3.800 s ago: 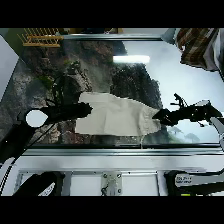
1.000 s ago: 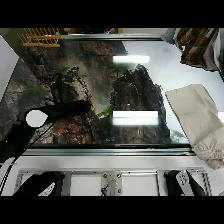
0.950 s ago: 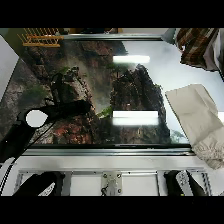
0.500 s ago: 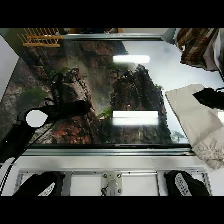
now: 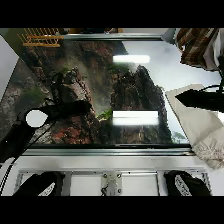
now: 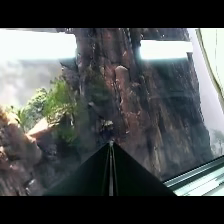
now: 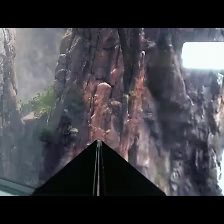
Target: Fold the clothes and pants, and hang the long-sleeved shirts on hangers.
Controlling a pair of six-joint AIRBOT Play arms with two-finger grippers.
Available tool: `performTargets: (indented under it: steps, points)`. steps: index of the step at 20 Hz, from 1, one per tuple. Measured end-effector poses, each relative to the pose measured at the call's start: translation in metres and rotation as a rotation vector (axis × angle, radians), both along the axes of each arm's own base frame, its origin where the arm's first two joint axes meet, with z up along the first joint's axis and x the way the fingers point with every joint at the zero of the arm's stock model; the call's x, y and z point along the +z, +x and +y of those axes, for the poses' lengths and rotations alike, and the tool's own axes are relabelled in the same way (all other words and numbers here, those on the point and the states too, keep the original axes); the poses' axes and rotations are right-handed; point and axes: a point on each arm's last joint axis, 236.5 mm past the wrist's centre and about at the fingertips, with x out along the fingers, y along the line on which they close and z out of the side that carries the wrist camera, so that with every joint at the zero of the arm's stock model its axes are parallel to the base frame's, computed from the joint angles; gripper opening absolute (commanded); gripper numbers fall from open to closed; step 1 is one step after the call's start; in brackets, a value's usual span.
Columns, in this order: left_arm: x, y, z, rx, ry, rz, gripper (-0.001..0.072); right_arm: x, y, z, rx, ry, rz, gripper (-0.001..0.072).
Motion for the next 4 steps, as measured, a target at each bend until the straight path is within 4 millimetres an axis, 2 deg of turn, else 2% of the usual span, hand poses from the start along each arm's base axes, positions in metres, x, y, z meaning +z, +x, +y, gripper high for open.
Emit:
performTargets:
  steps: [4]
  points:
    - [0.0000,0.0000,0.0001,0.000,0.000,0.000,0.0006,-0.0002,-0.0011,0.0024,0.010,0.001,0.002,0.0012]
